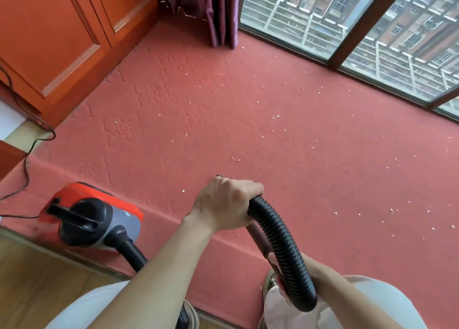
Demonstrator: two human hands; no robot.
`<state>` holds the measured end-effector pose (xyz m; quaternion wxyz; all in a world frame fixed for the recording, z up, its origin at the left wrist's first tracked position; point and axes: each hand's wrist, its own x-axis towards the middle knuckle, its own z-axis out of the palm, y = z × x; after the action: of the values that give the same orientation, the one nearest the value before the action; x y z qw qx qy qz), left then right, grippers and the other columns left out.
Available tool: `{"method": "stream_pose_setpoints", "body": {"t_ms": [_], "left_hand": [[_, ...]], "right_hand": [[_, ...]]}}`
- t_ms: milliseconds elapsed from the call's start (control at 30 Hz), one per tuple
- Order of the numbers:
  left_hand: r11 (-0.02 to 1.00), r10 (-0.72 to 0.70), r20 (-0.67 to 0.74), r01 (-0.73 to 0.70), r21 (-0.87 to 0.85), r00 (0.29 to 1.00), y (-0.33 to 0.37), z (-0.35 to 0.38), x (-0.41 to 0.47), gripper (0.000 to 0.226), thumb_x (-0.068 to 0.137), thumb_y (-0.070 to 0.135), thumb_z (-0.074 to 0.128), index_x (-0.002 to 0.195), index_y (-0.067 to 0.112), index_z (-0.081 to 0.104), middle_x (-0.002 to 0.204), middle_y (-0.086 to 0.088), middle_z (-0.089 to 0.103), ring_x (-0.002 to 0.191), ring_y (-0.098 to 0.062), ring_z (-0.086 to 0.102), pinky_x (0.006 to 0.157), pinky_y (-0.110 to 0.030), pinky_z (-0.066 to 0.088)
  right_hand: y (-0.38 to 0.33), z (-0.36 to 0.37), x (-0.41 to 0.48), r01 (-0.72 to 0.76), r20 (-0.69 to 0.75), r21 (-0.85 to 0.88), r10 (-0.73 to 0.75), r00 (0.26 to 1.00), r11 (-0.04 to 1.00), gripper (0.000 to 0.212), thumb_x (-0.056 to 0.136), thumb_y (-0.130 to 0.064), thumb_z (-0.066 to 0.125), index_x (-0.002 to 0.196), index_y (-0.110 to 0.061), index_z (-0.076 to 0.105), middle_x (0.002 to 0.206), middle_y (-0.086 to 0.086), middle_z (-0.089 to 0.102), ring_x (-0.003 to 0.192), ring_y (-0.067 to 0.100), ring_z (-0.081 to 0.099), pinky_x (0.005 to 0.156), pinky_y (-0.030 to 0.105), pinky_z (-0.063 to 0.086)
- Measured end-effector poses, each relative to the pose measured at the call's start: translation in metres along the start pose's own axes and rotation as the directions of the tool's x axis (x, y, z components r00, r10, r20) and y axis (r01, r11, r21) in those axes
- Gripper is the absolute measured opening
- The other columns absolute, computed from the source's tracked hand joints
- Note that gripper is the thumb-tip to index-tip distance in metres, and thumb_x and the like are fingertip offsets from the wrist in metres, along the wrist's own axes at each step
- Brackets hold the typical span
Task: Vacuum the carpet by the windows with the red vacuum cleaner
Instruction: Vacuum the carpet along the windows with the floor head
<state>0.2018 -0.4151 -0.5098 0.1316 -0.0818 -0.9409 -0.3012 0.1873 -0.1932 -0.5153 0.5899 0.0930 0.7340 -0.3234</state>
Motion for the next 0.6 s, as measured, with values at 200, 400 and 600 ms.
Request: {"method": "stream_pose_setpoints", "body": {"t_ms": [200, 400, 600], "left_hand": [[0.998, 0.024, 0.030, -0.026, 0.054, 0.999, -0.003, -0.006, -0.016, 0.007, 0.071, 0.018, 0.063, 0.078, 0.020, 0.061, 0.063, 0.004, 0.058, 0.049, -0.023, 0.056, 0.043, -0.025, 0.038], [0.994, -0.072, -0.134, 0.082, 0.074, 0.988, -0.021, -0.022, -0.032, 0.012, 0.074, 0.018, 0.069, 0.074, 0.021, 0.058, 0.063, 0.003, 0.059, 0.053, -0.023, 0.060, 0.042, -0.032, 0.046], [0.979, -0.176, -0.287, 0.198, 0.048, 0.942, -0.035, -0.043, -0.031, 0.011, 0.076, 0.023, 0.070, 0.074, 0.022, 0.060, 0.064, 0.003, 0.060, 0.057, -0.022, 0.060, 0.044, -0.032, 0.043]], "right_hand": [[0.025, 0.034, 0.001, -0.076, 0.144, 0.070, 0.065, 0.987, 0.995, 0.028, 0.101, -0.015, 0.051, 0.127, -0.005, 0.051, 0.070, 0.007, 0.056, 0.043, 0.014, 0.058, 0.039, 0.023, 0.048], [-0.021, 0.052, 0.055, -0.071, -0.047, 0.098, 0.076, 0.996, 0.993, 0.019, 0.104, -0.019, 0.044, 0.091, -0.005, 0.046, 0.049, 0.011, 0.049, 0.028, 0.015, 0.049, 0.032, 0.018, 0.040], [-0.044, 0.043, 0.121, -0.068, -0.036, 0.119, 0.073, 0.997, 0.991, 0.017, 0.100, -0.018, 0.046, 0.093, -0.002, 0.046, 0.056, 0.014, 0.051, 0.033, 0.019, 0.051, 0.037, 0.028, 0.047]]}}
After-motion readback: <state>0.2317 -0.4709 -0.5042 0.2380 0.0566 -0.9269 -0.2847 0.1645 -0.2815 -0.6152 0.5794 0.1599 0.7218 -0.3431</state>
